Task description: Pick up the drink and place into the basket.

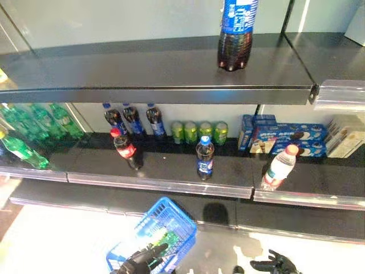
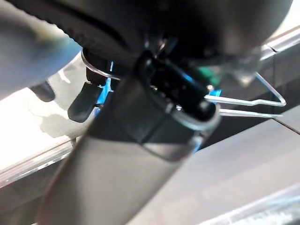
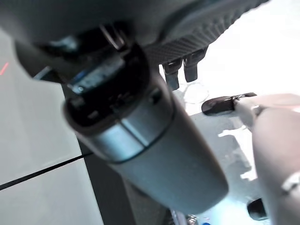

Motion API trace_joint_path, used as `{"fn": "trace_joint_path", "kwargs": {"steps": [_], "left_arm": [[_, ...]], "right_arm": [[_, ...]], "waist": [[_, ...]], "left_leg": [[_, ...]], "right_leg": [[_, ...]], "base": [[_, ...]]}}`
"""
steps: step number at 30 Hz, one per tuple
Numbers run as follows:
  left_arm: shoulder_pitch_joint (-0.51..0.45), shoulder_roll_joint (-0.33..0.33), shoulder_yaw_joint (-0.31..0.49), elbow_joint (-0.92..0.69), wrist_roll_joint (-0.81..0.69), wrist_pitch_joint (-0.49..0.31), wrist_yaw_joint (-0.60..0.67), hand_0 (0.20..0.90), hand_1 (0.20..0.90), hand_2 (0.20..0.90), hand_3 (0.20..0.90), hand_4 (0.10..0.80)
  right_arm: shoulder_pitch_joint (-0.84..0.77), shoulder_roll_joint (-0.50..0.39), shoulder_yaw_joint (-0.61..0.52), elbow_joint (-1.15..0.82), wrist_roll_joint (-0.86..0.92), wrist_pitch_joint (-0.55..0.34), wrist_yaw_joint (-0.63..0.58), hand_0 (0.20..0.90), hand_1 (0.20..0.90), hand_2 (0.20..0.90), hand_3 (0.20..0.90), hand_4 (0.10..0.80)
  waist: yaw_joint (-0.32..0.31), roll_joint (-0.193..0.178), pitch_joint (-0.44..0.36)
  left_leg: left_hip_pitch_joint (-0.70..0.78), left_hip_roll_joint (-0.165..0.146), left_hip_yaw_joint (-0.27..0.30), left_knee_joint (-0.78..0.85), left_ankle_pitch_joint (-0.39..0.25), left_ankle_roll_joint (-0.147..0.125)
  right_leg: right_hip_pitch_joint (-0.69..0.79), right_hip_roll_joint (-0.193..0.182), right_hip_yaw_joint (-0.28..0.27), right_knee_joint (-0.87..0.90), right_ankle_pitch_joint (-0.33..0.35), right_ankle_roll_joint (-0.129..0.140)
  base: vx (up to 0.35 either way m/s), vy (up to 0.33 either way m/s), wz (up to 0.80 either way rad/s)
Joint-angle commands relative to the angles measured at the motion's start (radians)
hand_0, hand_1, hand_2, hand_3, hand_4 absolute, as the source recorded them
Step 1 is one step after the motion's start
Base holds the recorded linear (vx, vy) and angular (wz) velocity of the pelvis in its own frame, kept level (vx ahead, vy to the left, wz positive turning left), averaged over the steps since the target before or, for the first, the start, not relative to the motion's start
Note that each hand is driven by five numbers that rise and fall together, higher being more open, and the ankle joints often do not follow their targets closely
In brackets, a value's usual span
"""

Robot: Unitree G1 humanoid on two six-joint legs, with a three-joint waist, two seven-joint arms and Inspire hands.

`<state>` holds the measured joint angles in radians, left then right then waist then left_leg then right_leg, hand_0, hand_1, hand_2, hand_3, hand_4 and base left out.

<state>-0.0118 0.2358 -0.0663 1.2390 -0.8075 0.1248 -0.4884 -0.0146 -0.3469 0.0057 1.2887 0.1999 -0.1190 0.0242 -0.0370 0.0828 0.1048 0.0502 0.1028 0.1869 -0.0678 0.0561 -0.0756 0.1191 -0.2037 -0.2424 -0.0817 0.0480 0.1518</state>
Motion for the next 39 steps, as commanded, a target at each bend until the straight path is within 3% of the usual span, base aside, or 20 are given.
{"fn": "trace_joint_path", "kwargs": {"steps": [1, 4, 8, 18, 26, 32, 35, 37, 39], "left_arm": [[-0.1, 0.034, 0.048, -0.044, -0.052, -0.037, -0.127, 0.3, 0.3, 0.3, 0.2, 0.1], [-0.109, 0.042, 0.066, 0.007, -0.048, -0.053, -0.133, 0.3, 0.3, 0.3, 0.2, 0.1], [-0.088, 0.058, 0.103, 0.034, -0.029, -0.065, -0.13, 0.3, 0.3, 0.3, 0.2, 0.1], [-0.089, 0.08, 0.127, 0.038, -0.021, -0.068, -0.121, 0.3, 0.3, 0.3, 0.2, 0.1], [-0.069, 0.096, 0.134, 0.024, -0.034, -0.074, -0.126, 0.3, 0.3, 0.3, 0.2, 0.1], [-0.071, 0.075, 0.112, -0.016, -0.046, -0.088, -0.116, 0.3, 0.3, 0.3, 0.2, 0.1], [-0.124, 0.058, 0.078, -0.065, -0.088, -0.089, -0.095, 0.3, 0.3, 0.3, 0.2, 0.1], [-0.15, 0.058, 0.066, -0.076, -0.115, -0.08, -0.093, 0.3, 0.3, 0.3, 0.2, 0.1], [-0.194, 0.065, 0.047, -0.092, -0.151, -0.081, -0.095, 0.3, 0.3, 0.3, 0.2, 0.1]], "right_arm": [[-0.048, -0.008, -0.026, 0.06, 0.052, -0.019, -0.026, 0.9, 0.9, 0.9, 0.9, 0.8], [-0.044, -0.001, -0.035, 0.078, 0.025, -0.028, 0.004, 0.9, 0.9, 0.9, 0.9, 0.8], [-0.03, 0.018, -0.034, 0.078, 0.002, -0.027, 0.014, 0.9, 0.9, 0.9, 0.9, 0.8], [-0.036, 0.024, -0.017, 0.07, -0.018, 0.003, 0.017, 0.9, 0.9, 0.9, 0.9, 0.8], [-0.013, 0.012, -0.01, 0.083, -0.055, 0.028, 0.023, 0.9, 0.9, 0.9, 0.9, 0.8], [-0.022, 0.003, 0.001, 0.087, -0.058, 0.035, 0.005, 0.9, 0.9, 0.9, 0.9, 0.8], [-0.082, -0.008, 0.013, 0.072, -0.002, 0.033, -0.026, 0.9, 0.9, 0.9, 0.9, 0.8], [-0.106, -0.013, 0.013, 0.063, 0.017, 0.031, -0.036, 0.9, 0.9, 0.9, 0.9, 0.8], [-0.145, -0.026, 0.021, 0.036, 0.045, 0.024, -0.043, 0.9, 0.9, 0.9, 0.9, 0.8]], "waist": [[-0.001, -0.053, -0.002], [-0.001, -0.057, -0.007], [0.009, -0.067, -0.022], [0.026, -0.1, -0.041], [0.02, -0.103, -0.038], [0.028, -0.092, -0.01], [0.032, -0.076, 0.056], [0.031, -0.069, 0.087], [0.029, -0.061, 0.153]], "left_leg": [[0.04, -0.025, -0.008, 0.024, -0.053, 0.029], [0.057, -0.043, -0.008, -0.014, -0.059, 0.036], [0.071, -0.047, 0.01, -0.019, -0.073, 0.042], [0.106, -0.04, 0.028, -0.019, -0.082, 0.049], [0.098, -0.028, 0.026, -0.019, -0.076, 0.039], [0.023, -0.013, 0.055, -0.019, -0.042, 0.015], [-0.068, -0.017, 0.045, -0.019, -0.014, 0.013], [-0.096, -0.019, 0.042, -0.019, -0.003, 0.016], [-0.168, -0.015, 0.03, 0.035, 0.018, 0.017]], "right_leg": [[-0.083, 0.009, -0.001, 0.205, -0.053, -0.045], [-0.09, -0.015, -0.017, 0.188, -0.019, -0.022], [-0.065, -0.025, -0.031, 0.132, -0.006, -0.011], [-0.017, -0.013, -0.027, 0.077, 0.008, -0.002], [-0.009, 0.005, -0.007, 0.042, 0.021, 0.0], [-0.066, -0.01, -0.045, -0.002, 0.069, 0.012], [-0.156, -0.019, -0.049, 0.003, 0.093, 0.012], [-0.192, -0.019, -0.052, 0.027, 0.088, 0.008], [-0.272, -0.016, -0.032, 0.148, 0.033, -0.014]], "base": [[-0.063, 0.234, 0.11], [-0.034, 0.116, 0.11], [-0.003, 0.03, 0.05], [0.025, -0.024, -0.03], [0.089, -0.037, -0.01], [0.009, -0.004, -0.01], [-0.295, 0.01, 0.01], [-0.221, 0.022, 0.07], [-0.329, 0.03, 0.04]]}}
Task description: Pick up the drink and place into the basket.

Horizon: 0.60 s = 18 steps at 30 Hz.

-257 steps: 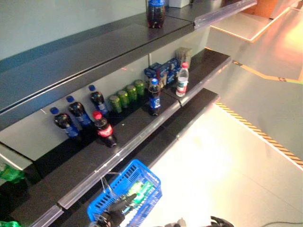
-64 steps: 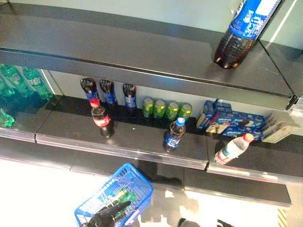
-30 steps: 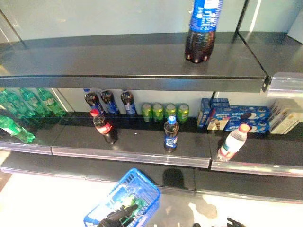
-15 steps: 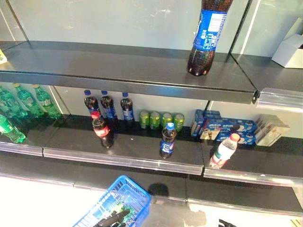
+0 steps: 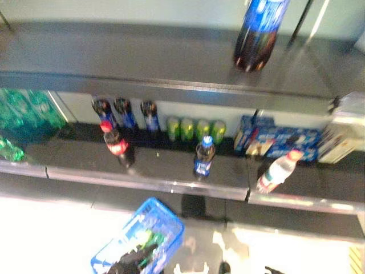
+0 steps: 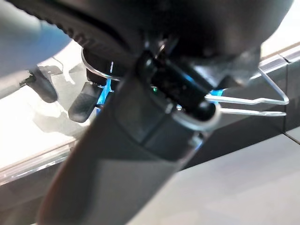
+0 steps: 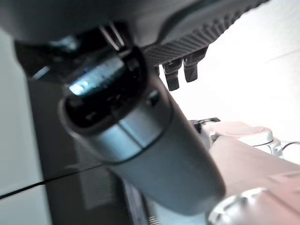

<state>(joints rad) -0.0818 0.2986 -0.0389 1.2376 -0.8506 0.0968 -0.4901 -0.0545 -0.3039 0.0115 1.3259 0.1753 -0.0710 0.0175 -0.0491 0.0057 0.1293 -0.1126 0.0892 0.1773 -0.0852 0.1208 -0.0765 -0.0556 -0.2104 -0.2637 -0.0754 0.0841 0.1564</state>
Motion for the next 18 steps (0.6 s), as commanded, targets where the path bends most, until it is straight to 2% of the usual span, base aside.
{"fn": "trace_joint_path", "kwargs": {"steps": [1, 3, 6, 9, 12, 18], "left_arm": [[-0.142, 0.007, 0.009, -0.094, -0.125, -0.054, -0.087, 0.3, 0.3, 0.3, 0.2, 0.1], [-0.158, 0.015, -0.006, -0.093, -0.159, -0.064, -0.081, 0.3, 0.3, 0.3, 0.2, 0.1], [-0.162, 0.034, -0.003, -0.088, -0.181, -0.059, -0.078, 0.3, 0.3, 0.3, 0.2, 0.1], [-0.151, 0.034, 0.008, -0.075, -0.188, -0.072, -0.089, 0.3, 0.3, 0.3, 0.2, 0.1], [-0.151, 0.031, 0.019, -0.073, -0.188, -0.074, -0.099, 0.3, 0.3, 0.3, 0.2, 0.1], [-0.145, 0.02, 0.015, -0.093, -0.184, -0.078, -0.098, 0.3, 0.3, 0.3, 0.2, 0.1]], "right_arm": [[-0.118, -0.077, 0.021, -0.006, 0.084, -0.028, -0.036, 0.9, 0.9, 0.9, 0.9, 0.8], [-0.133, -0.087, 0.026, -0.007, 0.099, -0.042, -0.029, 0.9, 0.9, 0.9, 0.9, 0.8], [-0.137, -0.1, 0.031, -0.02, 0.125, -0.062, -0.019, 0.9, 0.9, 0.9, 0.9, 0.8], [-0.135, -0.107, 0.024, -0.023, 0.128, -0.084, -0.008, 0.9, 0.9, 0.9, 0.9, 0.8], [-0.134, -0.102, 0.02, -0.027, 0.12, -0.104, -0.009, 0.9, 0.9, 0.9, 0.9, 0.8], [-0.129, -0.095, 0.015, -0.054, 0.124, -0.144, -0.016, 0.9, 0.9, 0.9, 0.9, 0.8]], "waist": [[0.041, 0.016, 0.15], [0.038, 0.012, 0.175], [0.043, -0.006, 0.195], [0.051, -0.013, 0.192], [0.058, -0.017, 0.188], [0.069, -0.02, 0.19]], "left_leg": [[-0.05, 0.002, 0.027, 0.118, -0.059, 0.017], [-0.12, 0.013, 0.007, 0.23, -0.086, 0.014], [-0.231, 0.029, -0.025, 0.444, -0.186, 0.014], [-0.299, 0.045, -0.041, 0.553, -0.233, 0.021], [-0.325, 0.051, -0.05, 0.6, -0.256, 0.026], [-0.337, 0.059, -0.062, 0.638, -0.271, 0.027]], "right_leg": [[-0.131, -0.01, -0.004, 0.195, -0.025, -0.03], [-0.191, -0.011, 0.012, 0.291, -0.067, -0.045], [-0.274, -0.028, 0.028, 0.445, -0.15, -0.072], [-0.34, -0.046, 0.04, 0.566, -0.202, -0.088], [-0.371, -0.06, 0.049, 0.632, -0.226, -0.09], [-0.401, -0.085, 0.057, 0.704, -0.238, -0.079]], "base": [[-0.3, 0.004, -0.02], [-0.223, -0.019, 0.09], [-0.161, -0.015, 0.12], [-0.087, 0.044, 0.08], [-0.043, 0.045, 0.0], [-0.018, 0.02, 0.08]]}}
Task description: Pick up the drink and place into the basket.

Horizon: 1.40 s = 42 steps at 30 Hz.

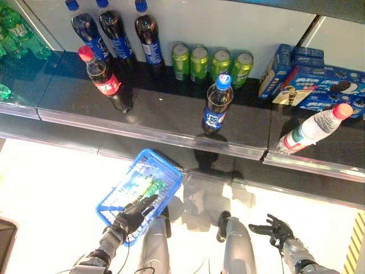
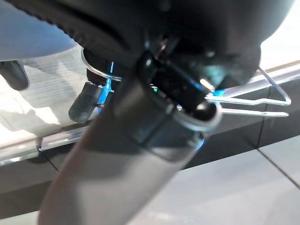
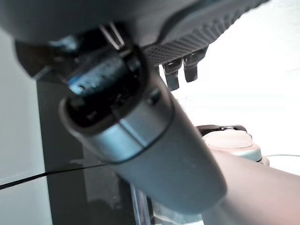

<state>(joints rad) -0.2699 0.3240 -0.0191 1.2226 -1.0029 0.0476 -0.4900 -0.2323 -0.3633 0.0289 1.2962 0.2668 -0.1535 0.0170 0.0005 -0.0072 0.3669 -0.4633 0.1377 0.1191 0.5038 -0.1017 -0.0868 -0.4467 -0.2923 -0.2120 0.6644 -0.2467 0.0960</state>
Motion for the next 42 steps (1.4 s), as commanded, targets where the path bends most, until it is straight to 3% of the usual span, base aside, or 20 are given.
{"fn": "trace_joint_path", "kwargs": {"steps": [1, 10, 18, 30, 42], "left_arm": [[0.045, -0.005, -0.006, -0.08, -0.036, -0.029, -0.098, 0.3, 0.3, 0.3, 0.2, 0.1], [0.069, 0.007, -0.022, -0.136, -0.056, -0.022, -0.068, 0.3, 0.3, 0.3, 0.2, 0.1], [0.109, 0.01, -0.066, -0.223, -0.086, -0.03, -0.041, 0.3, 0.3, 0.3, 0.2, 0.1], [0.144, 0.024, -0.103, -0.287, -0.111, -0.033, -0.025, 0.3, 0.3, 0.3, 0.2, 0.1], [0.151, 0.031, -0.107, -0.279, -0.122, -0.035, -0.035, 0.3, 0.3, 0.3, 0.2, 0.1]], "right_arm": [[0.049, -0.036, -0.002, -0.029, 0.035, -0.068, -0.015, 0.9, 0.9, 0.9, 0.9, 0.8], [0.056, -0.023, 0.05, -0.185, 0.051, -0.153, -0.006, 0.9, 0.9, 0.9, 0.9, 0.8], [0.081, -0.045, 0.168, -0.631, -0.014, -0.155, -0.037, 0.9, 0.9, 0.9, 0.9, 0.8], [0.098, -0.17, 0.295, -1.061, -0.174, -0.135, 0.031, 0.9, 0.9, 0.9, 0.9, 0.8], [0.078, -0.262, 0.267, -1.266, -0.174, -0.187, 0.002, 0.9, 0.9, 0.9, 0.9, 0.8]], "waist": [[0.02, -0.007, -0.048], [0.035, -0.022, -0.027], [0.022, -0.031, -0.002], [0.007, -0.029, 0.02], [-0.005, -0.026, 0.039]], "left_leg": [[0.015, 0.013, -0.005, 0.05, -0.049, 0.038], [0.02, 0.026, -0.013, 0.071, -0.054, 0.04], [0.023, 0.026, -0.014, 0.046, -0.034, 0.04], [0.061, 0.026, -0.008, 0.01, -0.016, 0.037], [0.082, 0.03, 0.003, -0.003, -0.013, 0.041]], "right_leg": [[-0.01, -0.006, 0.005, -0.034, 0.094, -0.017], [-0.007, -0.023, -0.003, -0.007, 0.098, -0.008], [-0.017, -0.02, 0.003, -0.022, 0.116, 0.001], [0.005, -0.022, 0.008, -0.053, 0.131, 0.017], [0.015, -0.023, 0.014, -0.059, 0.139, 0.026]], "base": [[0.004, 0.005, 0.07], [0.008, -0.017, 0.03], [-0.008, -0.018, 0.07], [0.023, 0.0, 0.03], [0.005, 0.0, 0.01]]}}
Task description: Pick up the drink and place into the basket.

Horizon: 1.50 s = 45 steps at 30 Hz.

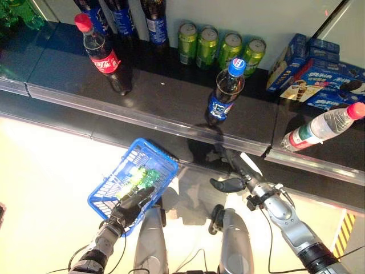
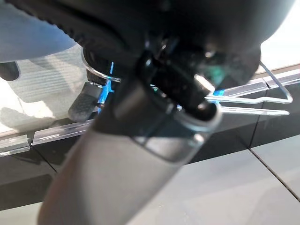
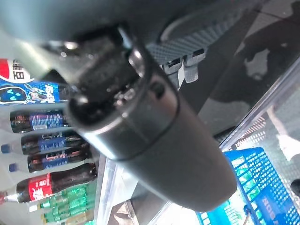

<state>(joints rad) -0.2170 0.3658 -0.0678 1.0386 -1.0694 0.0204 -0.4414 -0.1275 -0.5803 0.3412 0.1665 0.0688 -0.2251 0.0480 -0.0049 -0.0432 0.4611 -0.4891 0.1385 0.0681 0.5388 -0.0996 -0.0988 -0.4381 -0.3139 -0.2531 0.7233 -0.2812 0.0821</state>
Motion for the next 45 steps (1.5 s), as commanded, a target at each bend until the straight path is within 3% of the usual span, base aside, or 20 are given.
{"fn": "trace_joint_path", "kwargs": {"steps": [1, 16, 45], "left_arm": [[0.1, -0.01, -0.056, -0.096, -0.055, -0.007, -0.083, 0.3, 0.3, 0.3, 0.2, 0.1], [0.114, -0.022, -0.033, -0.086, -0.034, -0.005, -0.088, 0.3, 0.3, 0.3, 0.2, 0.1], [0.118, -0.022, 0.033, 0.025, 0.051, 0.044, -0.082, 0.3, 0.3, 0.3, 0.2, 0.1]], "right_arm": [[-0.026, -0.049, -0.054, -0.15, 0.027, -0.123, -0.043, 0.9, 0.9, 0.9, 0.9, 0.8], [-0.036, 0.001, -0.197, -0.2, 0.198, -0.247, -0.111, 0.9, 0.9, 0.9, 0.9, 0.8], [-0.26, 0.004, -0.233, -0.179, 0.224, -0.171, -0.192, 0.9, 0.9, 0.9, 0.9, 0.8]], "waist": [[-0.001, 0.011, -0.054], [-0.012, 0.015, -0.041], [0.035, 0.022, -0.03]], "left_leg": [[0.111, 0.03, 0.055, -0.039, -0.015, 0.054], [0.132, 0.034, 0.072, -0.037, -0.024, 0.063], [0.151, 0.016, 0.067, -0.034, -0.023, 0.074]], "right_leg": [[0.008, -0.002, 0.056, -0.119, 0.175, 0.041], [0.017, -0.006, 0.057, -0.11, 0.183, 0.044], [0.044, -0.024, 0.032, -0.106, 0.195, 0.039]], "base": [[0.0, 0.0, 0.0], [0.006, 0.002, 0.01], [0.006, 0.0, 0.0]]}}
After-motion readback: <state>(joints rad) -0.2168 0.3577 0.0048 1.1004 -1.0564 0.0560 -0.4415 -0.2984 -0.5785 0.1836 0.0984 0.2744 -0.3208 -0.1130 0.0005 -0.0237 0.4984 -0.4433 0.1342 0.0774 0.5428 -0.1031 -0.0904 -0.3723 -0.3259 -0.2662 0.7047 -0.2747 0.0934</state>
